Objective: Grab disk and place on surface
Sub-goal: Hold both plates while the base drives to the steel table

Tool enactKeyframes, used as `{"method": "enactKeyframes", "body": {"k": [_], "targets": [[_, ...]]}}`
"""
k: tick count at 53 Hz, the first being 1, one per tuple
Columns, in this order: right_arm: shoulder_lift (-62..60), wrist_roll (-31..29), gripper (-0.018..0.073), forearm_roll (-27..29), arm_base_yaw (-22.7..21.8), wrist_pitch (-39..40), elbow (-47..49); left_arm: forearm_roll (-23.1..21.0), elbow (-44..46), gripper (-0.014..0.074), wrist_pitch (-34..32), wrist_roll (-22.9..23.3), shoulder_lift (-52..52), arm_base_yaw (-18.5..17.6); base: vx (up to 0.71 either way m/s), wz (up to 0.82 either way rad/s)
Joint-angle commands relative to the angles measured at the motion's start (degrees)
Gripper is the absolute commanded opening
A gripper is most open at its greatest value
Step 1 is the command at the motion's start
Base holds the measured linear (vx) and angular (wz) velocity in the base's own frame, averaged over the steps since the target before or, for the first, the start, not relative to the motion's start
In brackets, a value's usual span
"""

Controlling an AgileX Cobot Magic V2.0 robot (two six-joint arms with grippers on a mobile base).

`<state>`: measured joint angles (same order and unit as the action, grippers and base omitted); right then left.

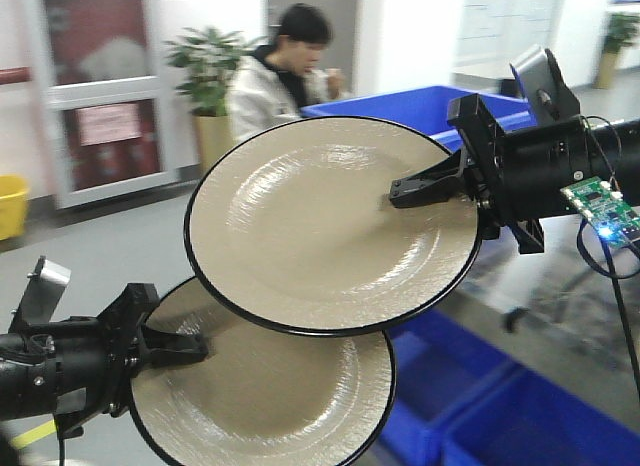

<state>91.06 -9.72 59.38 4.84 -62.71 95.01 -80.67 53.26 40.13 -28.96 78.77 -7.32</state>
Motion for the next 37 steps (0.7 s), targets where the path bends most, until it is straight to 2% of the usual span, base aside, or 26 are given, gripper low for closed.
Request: {"method": "enactKeyframes", "body": {"k": [1, 22, 37], "targets": [[-2.6, -0.2, -0.0008, 6.9, -0.3, 3.3, 2.2, -6.0, 2.1, 0.0001, 1.6, 0.9, -2.2, -0.2, 0.35, -0.86], [-2.6, -0.2, -0.0008, 6.9, -0.3, 3.3, 2.2, -6.0, 2.1, 0.0001, 1.4, 0.9, -2.2, -0.2, 0.33, -0.84], [-2.6, -0.2, -0.0008, 6.9, -0.3, 3.3, 2.2, -6.0, 2.1, 0.0001, 1.4, 0.9, -2.2, -0.2, 0.27, -0.7]]}}
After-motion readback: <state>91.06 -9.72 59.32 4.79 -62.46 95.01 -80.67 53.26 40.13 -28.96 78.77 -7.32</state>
